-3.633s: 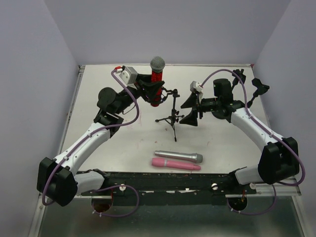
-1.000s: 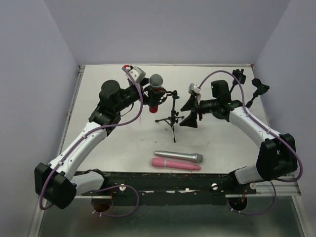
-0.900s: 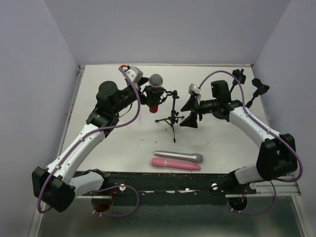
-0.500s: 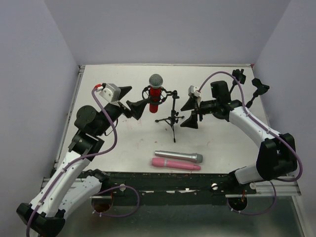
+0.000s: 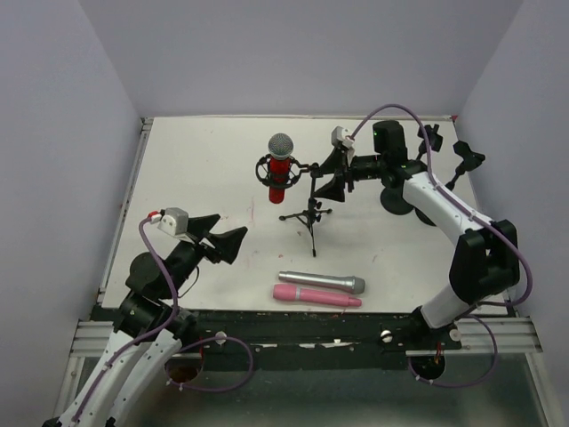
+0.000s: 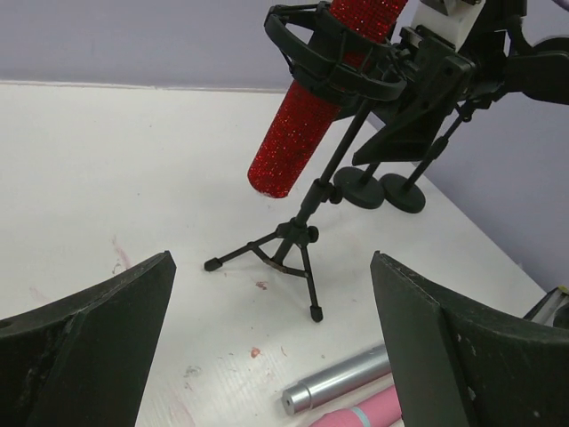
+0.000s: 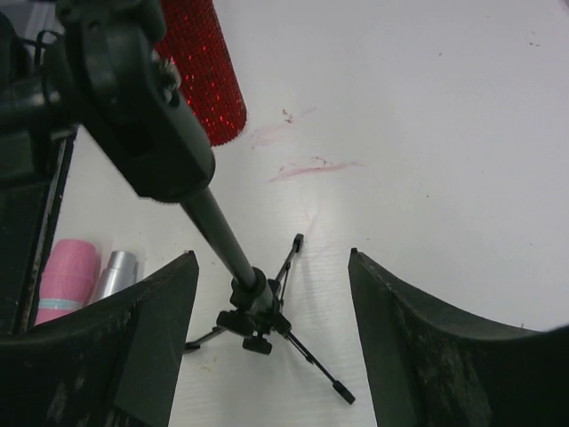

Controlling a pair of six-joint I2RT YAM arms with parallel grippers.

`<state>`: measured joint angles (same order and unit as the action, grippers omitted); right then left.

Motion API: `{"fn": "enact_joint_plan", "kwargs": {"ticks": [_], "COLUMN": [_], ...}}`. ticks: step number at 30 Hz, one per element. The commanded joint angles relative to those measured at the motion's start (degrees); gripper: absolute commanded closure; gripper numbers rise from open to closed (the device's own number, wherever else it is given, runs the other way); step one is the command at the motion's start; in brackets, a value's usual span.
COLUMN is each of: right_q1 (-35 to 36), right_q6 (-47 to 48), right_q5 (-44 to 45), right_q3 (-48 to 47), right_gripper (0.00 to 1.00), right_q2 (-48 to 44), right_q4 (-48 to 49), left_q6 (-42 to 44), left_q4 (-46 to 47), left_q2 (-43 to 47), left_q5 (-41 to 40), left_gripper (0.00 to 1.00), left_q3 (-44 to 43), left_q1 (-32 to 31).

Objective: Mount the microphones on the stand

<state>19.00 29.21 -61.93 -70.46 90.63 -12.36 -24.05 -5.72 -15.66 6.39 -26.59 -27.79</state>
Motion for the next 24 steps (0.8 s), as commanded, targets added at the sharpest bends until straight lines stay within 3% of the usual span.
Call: {"fn": "enact_joint_plan", "kwargs": {"ticks": [1, 6, 8, 10, 12, 18, 24], "right_q1": [1.38, 2.53, 2.88, 3.14, 3.49, 5.86, 9.64], "right_q6": [-4.86, -5.22, -5.13, -5.39, -5.74, -13.99, -23.67], "right_q5": [-3.28, -5.12, -6.09, -6.45, -6.97, -0.93, 19.01], "right_q3": [-3.81, -6.09, -7.06, -8.03, -9.52, -15.57, -29.19], "right_gripper": [0.29, 0.5, 0.64, 0.85, 0.97, 0.99, 0.99], "right_q2": [3.14, 5.17, 6.04, 6.84, 7.98, 11.75, 21.06], "right_q4": [3.66, 3.31, 2.96, 2.95, 3.48, 13.57, 18.51], "left_q6": [-3.72, -4.07, -4.25, -4.16, -4.07, -3.55, -3.37], "left_q4": [-4.83, -5.18, -4.75, -4.39, -4.04, -2.9, -1.67], "left_q2": [4.67, 5.03, 4.59, 4.06, 3.71, 2.74, 1.25], "left_q5": [-2.97, -2.44, -1.74, -1.12, -0.59, 0.64, 0.81], "left_gripper": [0.01, 0.01, 0.01, 0.01, 0.01, 0.01, 0.01], "left_q3": [1.19, 1.45, 1.45, 1.37, 1.37, 1.45, 1.1], "left_q1": [0.37, 0.37, 0.28, 0.37, 0.28, 0.37, 0.28]}}
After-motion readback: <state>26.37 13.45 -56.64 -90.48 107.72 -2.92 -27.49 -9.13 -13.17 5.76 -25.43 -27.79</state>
